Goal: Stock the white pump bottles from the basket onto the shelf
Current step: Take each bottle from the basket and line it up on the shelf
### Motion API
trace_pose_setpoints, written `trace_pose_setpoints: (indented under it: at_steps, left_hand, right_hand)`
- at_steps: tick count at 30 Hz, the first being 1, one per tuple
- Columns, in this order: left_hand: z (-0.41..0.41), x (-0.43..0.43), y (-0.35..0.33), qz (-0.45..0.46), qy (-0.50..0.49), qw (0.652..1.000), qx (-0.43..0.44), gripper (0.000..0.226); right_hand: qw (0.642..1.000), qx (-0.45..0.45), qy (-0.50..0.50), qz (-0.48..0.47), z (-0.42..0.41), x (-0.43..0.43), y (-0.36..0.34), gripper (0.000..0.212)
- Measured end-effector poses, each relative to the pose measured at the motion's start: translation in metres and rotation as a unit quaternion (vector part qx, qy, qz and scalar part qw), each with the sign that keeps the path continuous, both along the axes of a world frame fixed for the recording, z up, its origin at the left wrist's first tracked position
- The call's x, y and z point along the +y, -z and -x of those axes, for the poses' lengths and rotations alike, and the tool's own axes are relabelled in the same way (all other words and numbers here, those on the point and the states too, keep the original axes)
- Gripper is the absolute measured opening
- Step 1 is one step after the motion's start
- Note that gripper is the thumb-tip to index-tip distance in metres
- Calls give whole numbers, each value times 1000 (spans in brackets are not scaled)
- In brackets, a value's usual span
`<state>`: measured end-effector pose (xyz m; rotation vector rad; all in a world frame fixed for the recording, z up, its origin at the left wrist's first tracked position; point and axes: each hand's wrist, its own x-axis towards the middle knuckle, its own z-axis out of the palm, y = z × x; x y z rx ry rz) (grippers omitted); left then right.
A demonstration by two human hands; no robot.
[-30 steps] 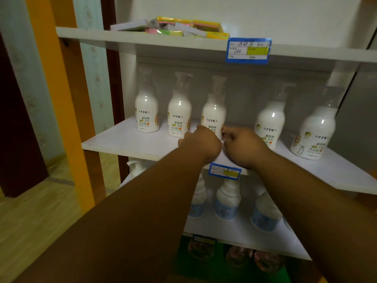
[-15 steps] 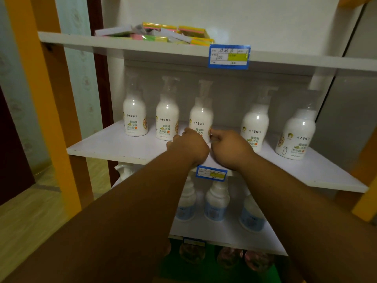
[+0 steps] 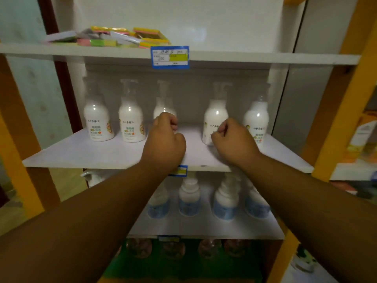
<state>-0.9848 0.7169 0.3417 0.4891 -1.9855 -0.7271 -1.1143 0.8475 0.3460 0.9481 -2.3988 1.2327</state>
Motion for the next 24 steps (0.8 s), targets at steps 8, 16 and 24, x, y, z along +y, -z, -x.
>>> trace_pose_setpoints:
  at_steps: [8, 16, 24]
  left_hand:
    - [44, 26, -7, -42, 109, 982, -150, 60]
    - [57, 24, -9, -95, 179, 953, -224, 43]
    - [43, 31, -12, -107, 175, 951, -233, 42]
  right_hand:
    - [992, -108, 11, 63, 12, 0, 2, 27]
    - [993, -110, -2, 45, 15, 1, 1, 22]
    - [994, -92, -53, 2, 19, 4, 5, 27]
